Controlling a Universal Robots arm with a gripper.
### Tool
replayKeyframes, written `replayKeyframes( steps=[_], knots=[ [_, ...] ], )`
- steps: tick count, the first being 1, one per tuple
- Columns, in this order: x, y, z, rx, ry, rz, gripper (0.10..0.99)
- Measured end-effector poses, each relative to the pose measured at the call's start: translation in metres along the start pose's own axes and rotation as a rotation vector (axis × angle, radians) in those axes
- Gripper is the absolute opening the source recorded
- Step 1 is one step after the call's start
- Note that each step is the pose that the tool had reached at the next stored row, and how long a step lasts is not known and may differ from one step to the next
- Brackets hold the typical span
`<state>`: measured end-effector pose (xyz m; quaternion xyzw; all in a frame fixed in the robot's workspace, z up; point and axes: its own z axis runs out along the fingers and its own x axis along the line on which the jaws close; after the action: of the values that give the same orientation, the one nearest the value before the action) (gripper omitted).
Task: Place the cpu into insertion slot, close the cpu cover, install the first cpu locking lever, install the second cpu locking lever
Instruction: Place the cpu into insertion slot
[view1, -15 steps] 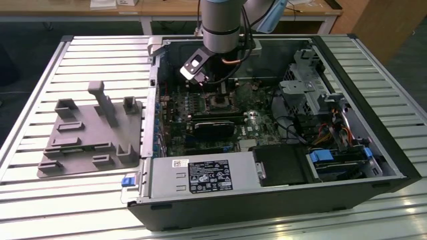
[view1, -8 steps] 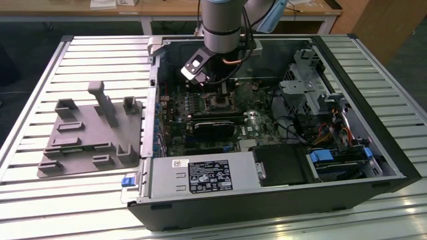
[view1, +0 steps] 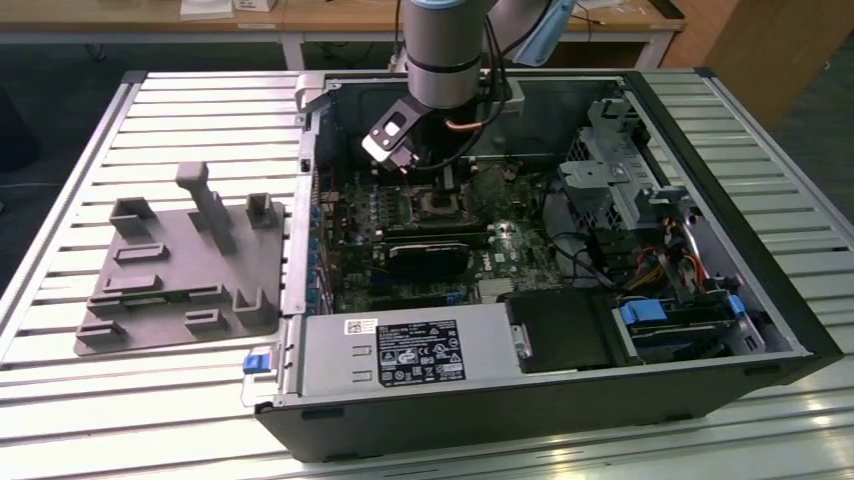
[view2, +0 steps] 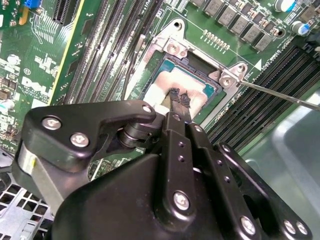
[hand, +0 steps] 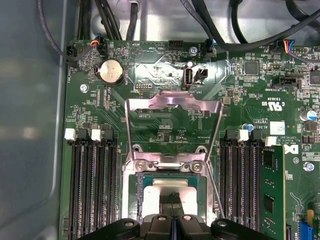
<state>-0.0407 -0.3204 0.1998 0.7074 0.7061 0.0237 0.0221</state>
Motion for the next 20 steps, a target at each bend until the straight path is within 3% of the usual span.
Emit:
replayKeyframes(
  steps=[12,20],
  knots=[
    [0.0004,0.0003,-0.0003,-0.001,0.0019,0.000,0.102],
    [0.0002,0.0006,-0.0082,-0.001,0.0004,0.000,0.102]
  ],
)
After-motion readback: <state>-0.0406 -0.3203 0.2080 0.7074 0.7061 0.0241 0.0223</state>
